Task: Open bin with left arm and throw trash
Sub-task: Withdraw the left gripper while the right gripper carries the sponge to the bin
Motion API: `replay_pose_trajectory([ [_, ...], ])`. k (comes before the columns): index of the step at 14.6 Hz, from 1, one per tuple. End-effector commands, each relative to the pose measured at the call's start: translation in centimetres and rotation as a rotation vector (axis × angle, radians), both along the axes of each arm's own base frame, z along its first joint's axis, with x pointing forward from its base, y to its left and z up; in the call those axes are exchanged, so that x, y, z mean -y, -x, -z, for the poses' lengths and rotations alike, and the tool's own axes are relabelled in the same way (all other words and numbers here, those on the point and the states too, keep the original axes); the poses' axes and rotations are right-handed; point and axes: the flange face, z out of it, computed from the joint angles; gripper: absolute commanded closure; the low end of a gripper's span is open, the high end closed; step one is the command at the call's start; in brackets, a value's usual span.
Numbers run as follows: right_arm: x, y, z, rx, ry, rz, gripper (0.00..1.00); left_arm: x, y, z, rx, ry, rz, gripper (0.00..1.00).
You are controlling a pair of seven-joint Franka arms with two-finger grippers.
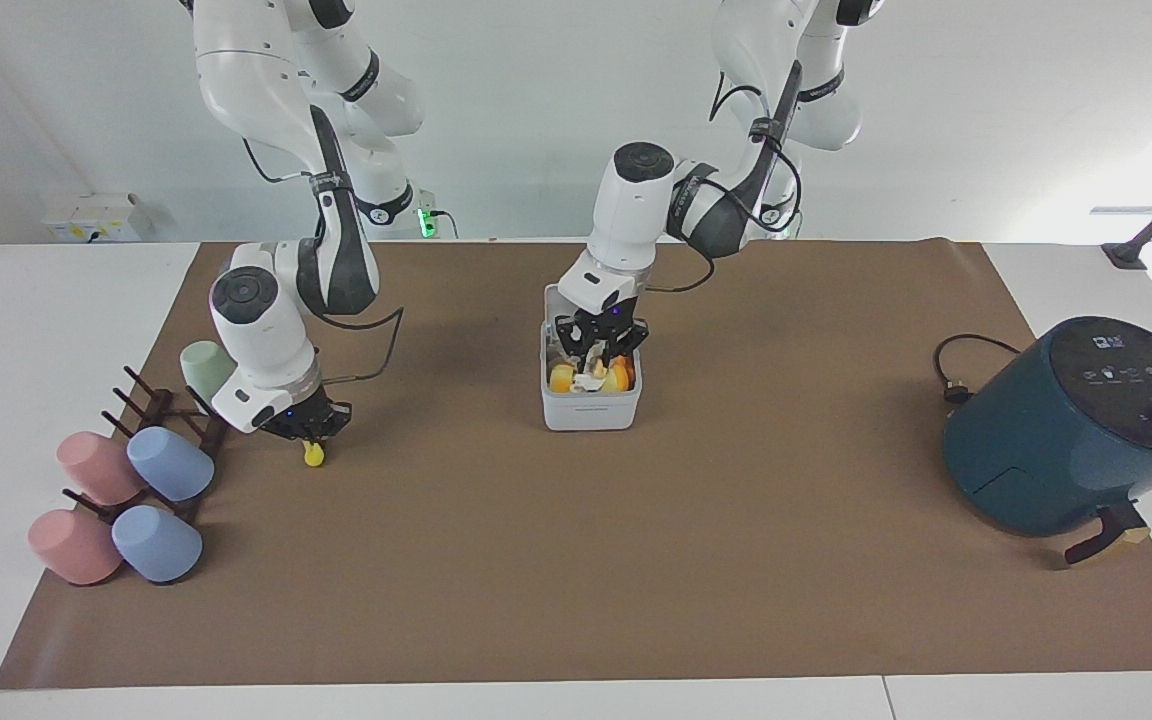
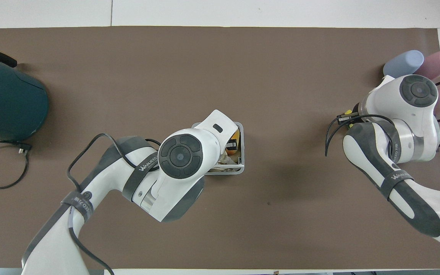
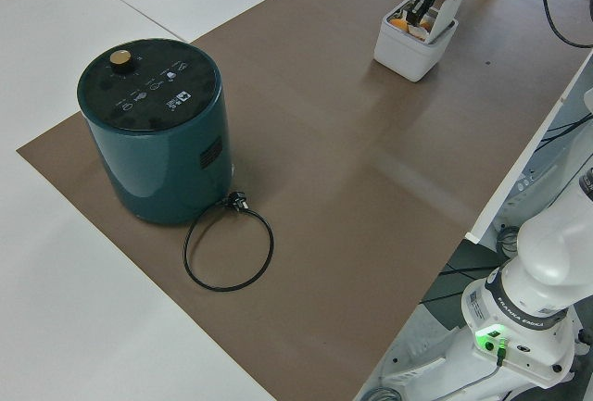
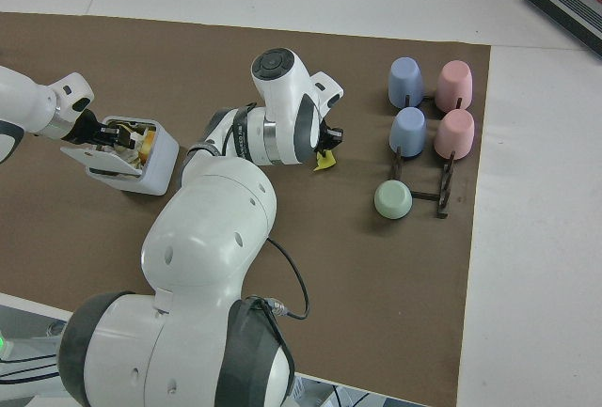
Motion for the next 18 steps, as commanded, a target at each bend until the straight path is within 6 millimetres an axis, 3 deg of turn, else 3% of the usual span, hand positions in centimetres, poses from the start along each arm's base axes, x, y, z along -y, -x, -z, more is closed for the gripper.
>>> replay_pose_trajectory([
  [1,-0.3,-1.3,-4.1,-0.022,0.03,-0.022,1.0,-1.8,1.2,-3.7,-0.023,-0.022,-0.014,0.0],
  [2,-0.7,-1.6,-5.3,-0.023,0.027,-0.022,1.0,-2.2,1.0,-4.3,-0.015,-0.015,-0.022,0.0],
  [4,-4.2,-2.2,-8.9,-0.019,0.012,-0.038,1.0,-3.4,0.7,-6.1,0.001,-0.001,-0.04,0.0],
  [6,-9.8,-2.8,-13.6,-0.021,-0.058,0.051,1.0,-6.0,0.2,-7.8,-0.016,-0.019,-0.066,0.0],
  [8,-16.8,-2.2,-16.1,-0.017,-0.109,0.153,1.0,-9.7,-1.3,-9.2,-0.017,-0.026,-0.098,0.0],
  [9,-20.3,-1.8,-16.6,-0.001,-0.13,0.216,1.0,-11.9,-2.1,-9.6,-0.025,-0.04,-0.097,0.0],
  [11,-25.2,-0.6,-17.1,0.015,-0.196,0.338,1.0,-16.2,-3.4,-9.8,-0.061,-0.079,-0.067,0.0],
  [13,-31.4,1.6,-17.4,0.028,-0.276,0.436,1.0,-21.0,-5.0,-10.0,-0.08,-0.1,-0.039,0.0],
  [15,-34.9,3.1,-16.3,0.048,-0.319,0.509,1.0,-25.6,-6.4,-10.7,-0.061,-0.104,-0.005,0.0],
  [18,-37.5,5.9,-14.4,0.091,-0.367,0.53,1.0,-31.2,-7.6,-12.3,-0.039,-0.114,0.037,0.0],
])
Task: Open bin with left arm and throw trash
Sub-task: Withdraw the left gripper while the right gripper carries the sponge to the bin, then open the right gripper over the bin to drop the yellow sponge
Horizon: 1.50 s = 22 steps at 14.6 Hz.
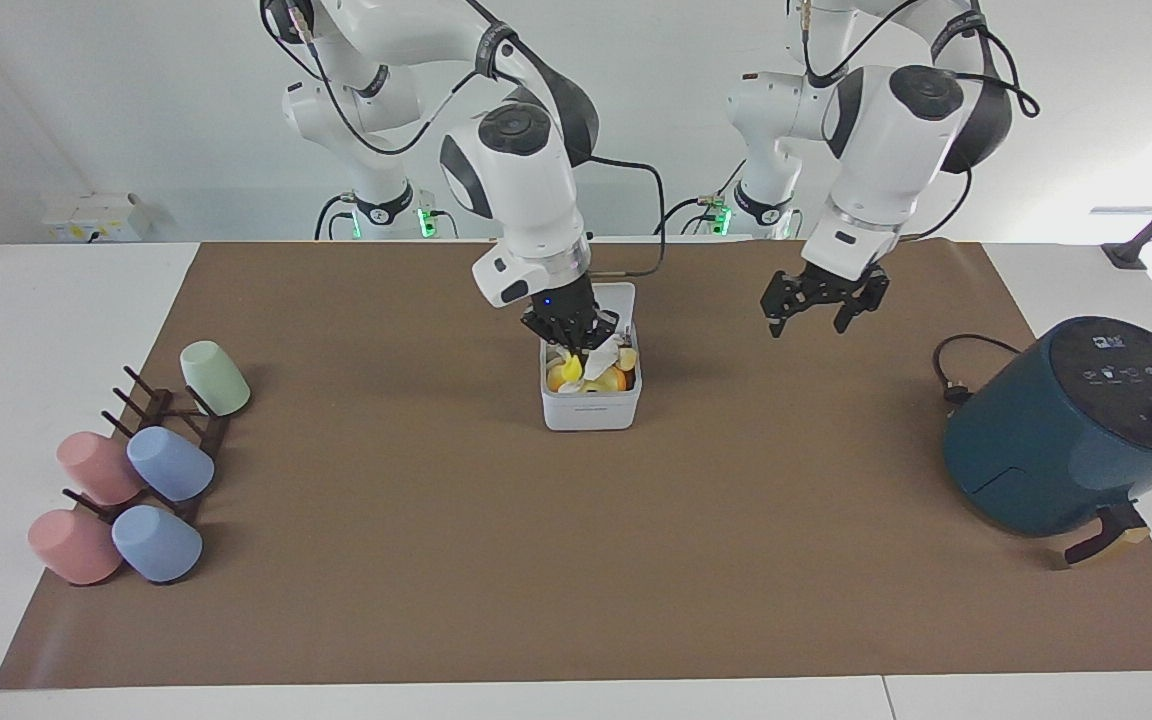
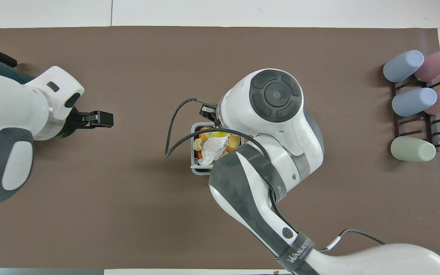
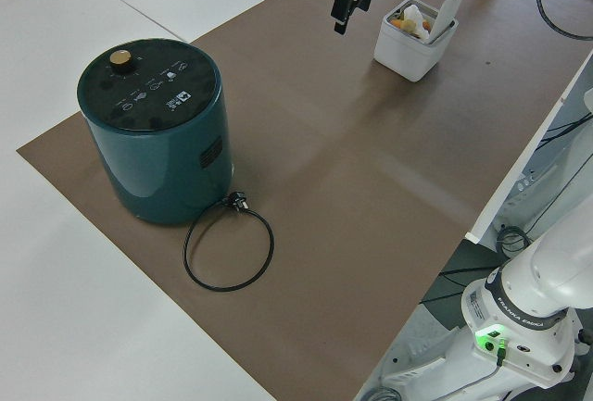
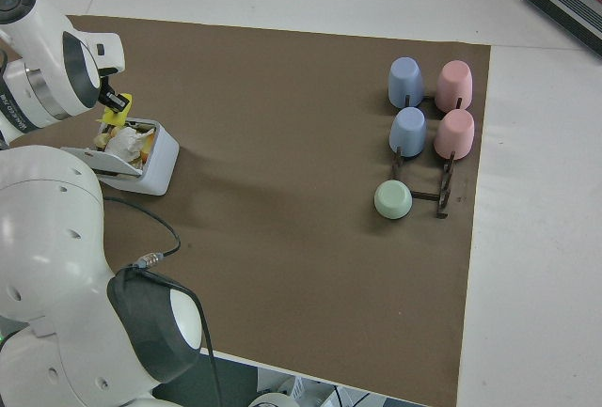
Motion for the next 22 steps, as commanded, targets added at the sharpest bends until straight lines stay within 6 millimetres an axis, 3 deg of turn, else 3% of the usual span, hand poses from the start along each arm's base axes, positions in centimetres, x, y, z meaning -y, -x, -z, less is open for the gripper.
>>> replay_pose_trajectory([
  [1,-0.2,2.6,2.9,0.03,-0.033,0.021,1.0,-3.7,0.3,-2.5,-0.009,-0.011,0.034,0.0],
  [4,0.2,4.3,4.6,0.004,-0.011,0.021,1.0,-6.7,-0.2,-5.9,-0.028,-0.021,0.066,0.0],
  [8,1.1,5.3,5.9,0.002,0.003,0.024,0.97,-7.3,-1.1,-9.7,-0.034,-0.025,0.058,0.0],
  [9,1.3,5.1,5.8,0.003,0.002,0.027,0.56,-7.3,-1.4,-10.3,-0.04,-0.027,0.065,0.0],
  [10,1.3,4.9,5.5,0.003,0.002,0.029,0.01,-7.5,-1.4,-11.0,-0.044,-0.029,0.07,0.0],
  [14,0.5,2.1,1.4,-0.012,-0.008,0.032,0.0,-10.8,-1.2,-12.2,-0.064,-0.034,0.066,0.0],
  [18,0.9,0.8,-2.4,-0.021,-0.008,0.04,0.0,-10.8,-0.6,-11.5,-0.079,-0.032,0.071,0.0],
  [20,2.7,-0.5,-4.1,-0.018,0.001,0.055,0.0,-10.0,-0.3,-11.1,-0.08,-0.032,0.077,0.0],
  [22,6.2,-2.6,-5.4,-0.015,0.03,0.02,0.0,-10.2,-0.2,-11.2,-0.077,-0.032,0.078,0.0],
])
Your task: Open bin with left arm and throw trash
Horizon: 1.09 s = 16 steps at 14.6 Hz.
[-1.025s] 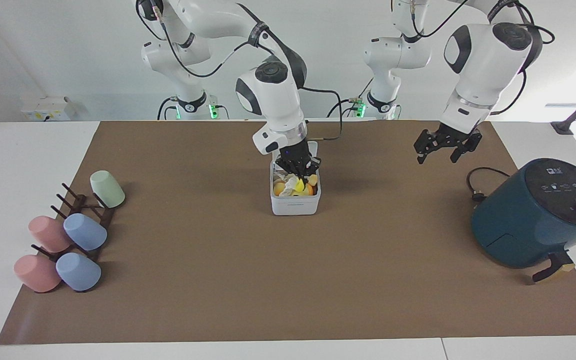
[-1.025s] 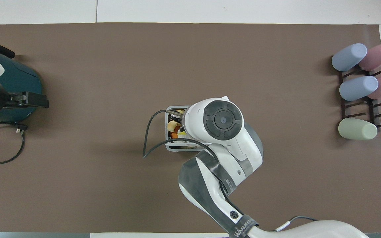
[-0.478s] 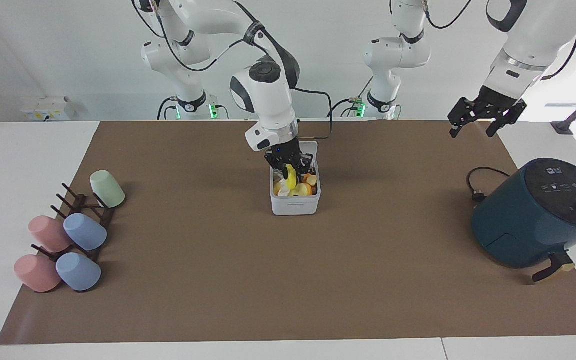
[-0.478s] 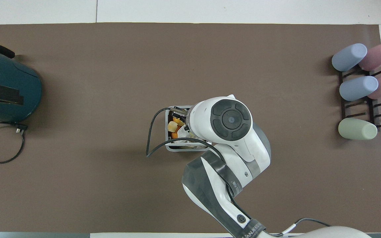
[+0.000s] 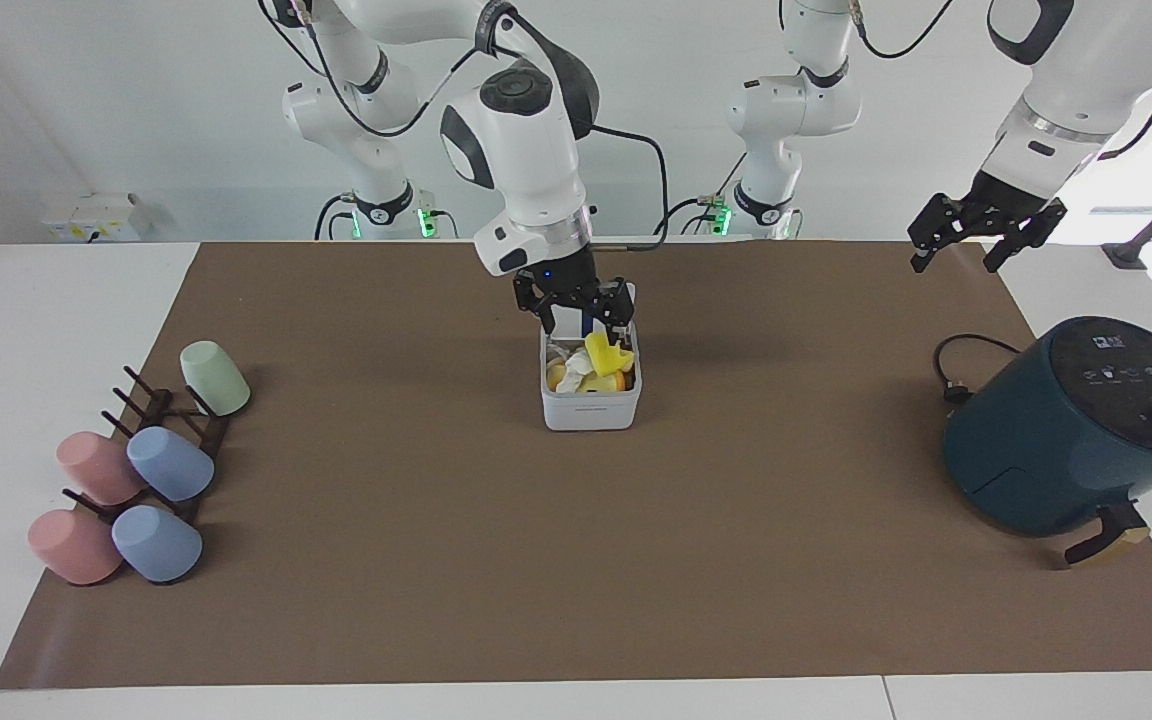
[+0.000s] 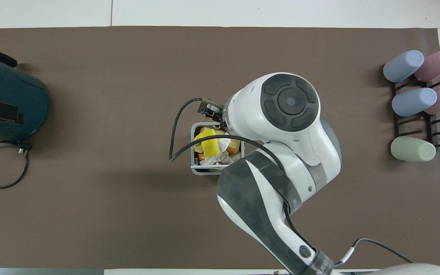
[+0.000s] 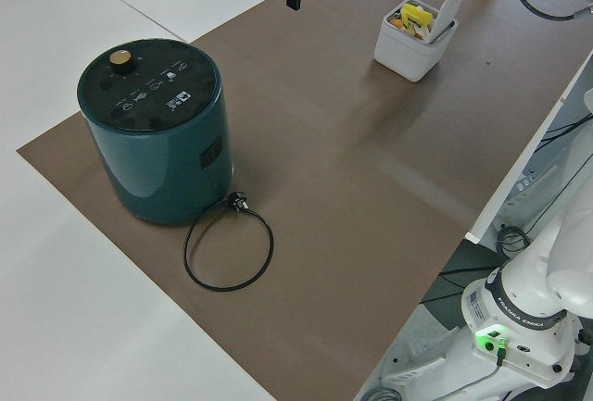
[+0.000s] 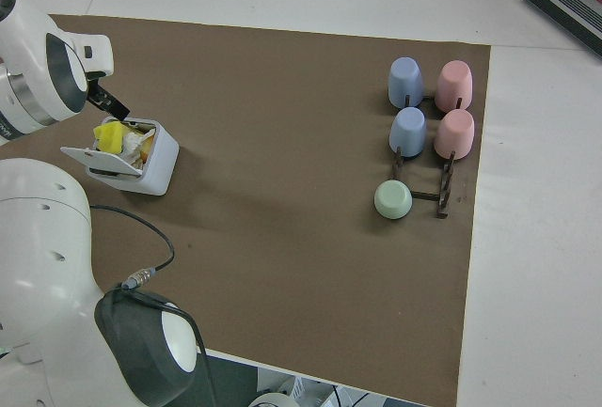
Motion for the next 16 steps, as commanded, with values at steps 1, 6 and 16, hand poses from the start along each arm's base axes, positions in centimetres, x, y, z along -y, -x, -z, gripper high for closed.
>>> replay_pose_trajectory([
  [1,5.3,-3.4,-1.3,-0.026,0.031,-0.082,0.0,0.0,0.5,0.1,-0.008,-0.008,0.002,0.0],
  [6,21.0,-4.9,-4.9,-0.11,0.21,-0.307,0.0,0.6,0.5,-1.0,0.004,-0.002,0.014,0.0],
  [16,33.4,1.2,-8.5,-0.157,0.235,-0.441,0.0,1.8,1.6,-2.0,-0.013,0.006,0.037,0.0],
])
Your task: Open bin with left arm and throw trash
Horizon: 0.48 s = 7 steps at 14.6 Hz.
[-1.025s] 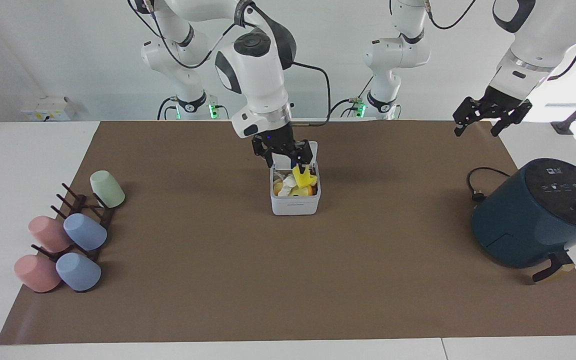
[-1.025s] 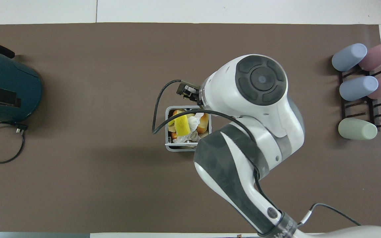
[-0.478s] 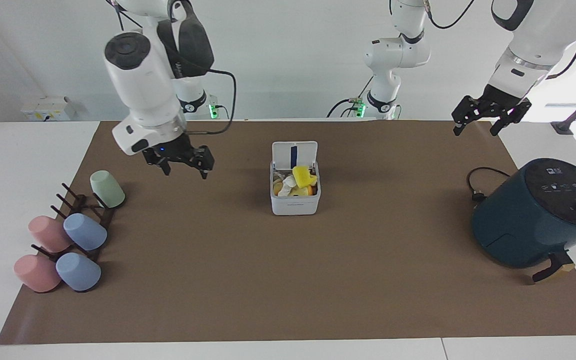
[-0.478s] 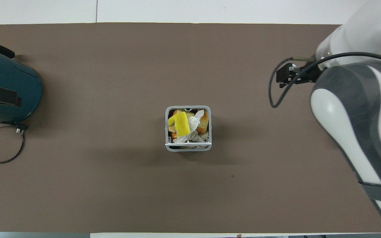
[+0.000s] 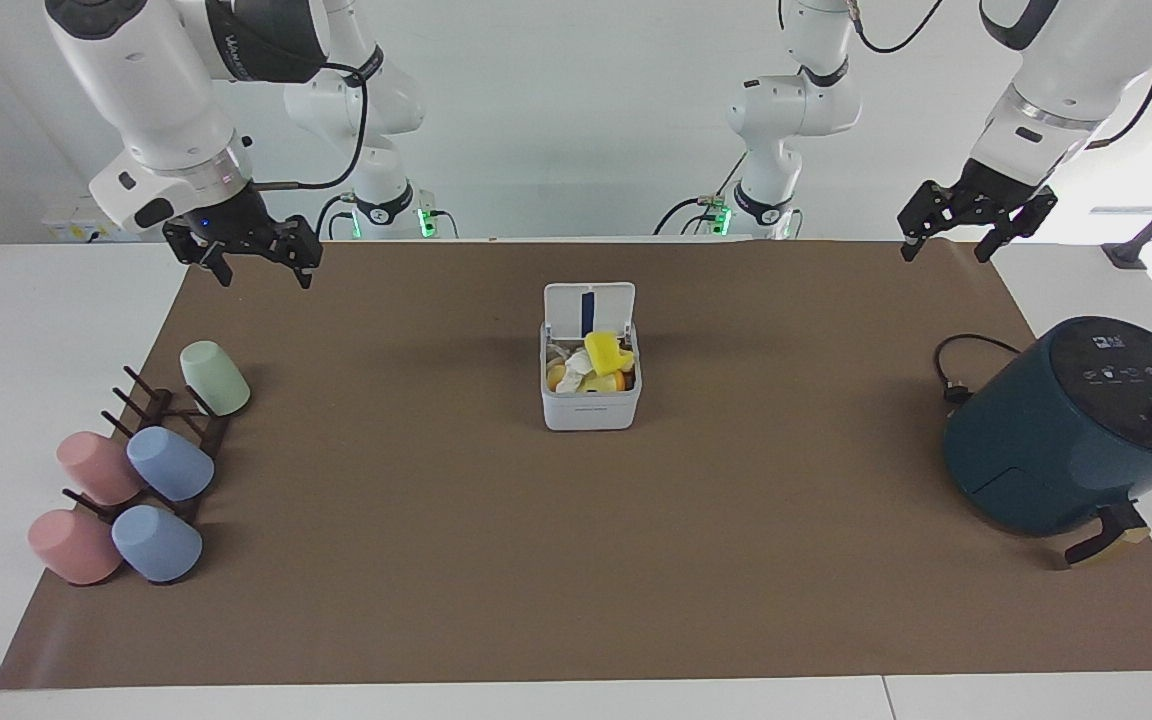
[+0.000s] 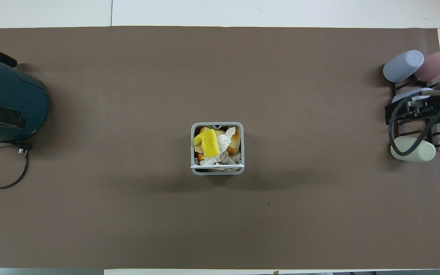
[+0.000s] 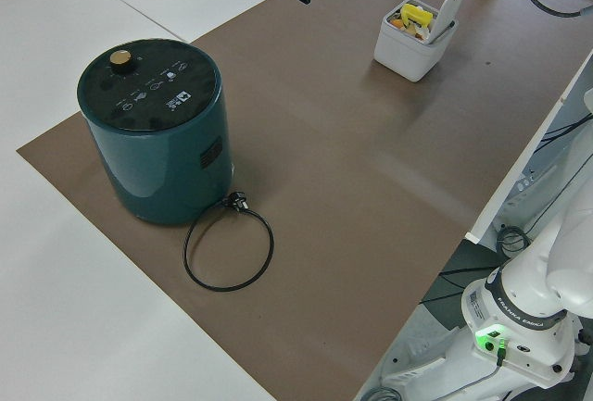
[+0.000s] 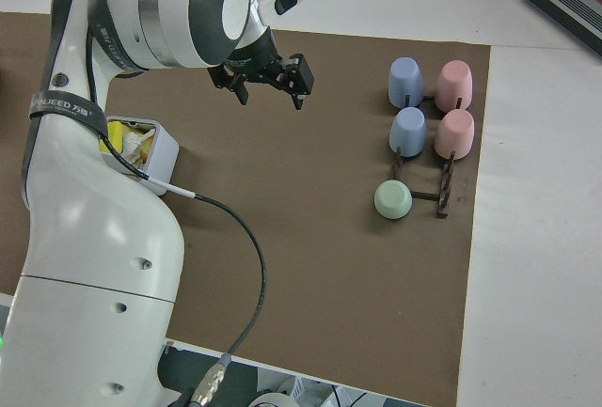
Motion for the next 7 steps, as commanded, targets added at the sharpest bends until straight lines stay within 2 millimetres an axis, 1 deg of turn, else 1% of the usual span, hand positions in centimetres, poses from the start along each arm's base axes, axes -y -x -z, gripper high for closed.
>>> replay_pose_trajectory([
  [1,0.36,1.84,0.9,0.011,-0.009,-0.028,0.0,0.39,0.65,-0.94,-0.002,0.006,0.011,0.0],
  [5,0.97,1.84,1.14,0.016,0.001,-0.022,0.0,-0.25,0.66,-0.79,-0.002,0.006,0.0,0.0],
  [7,1.18,1.67,0.98,0.024,-0.002,-0.014,0.0,-0.25,0.68,-0.7,-0.005,0.006,0.0,0.0],
])
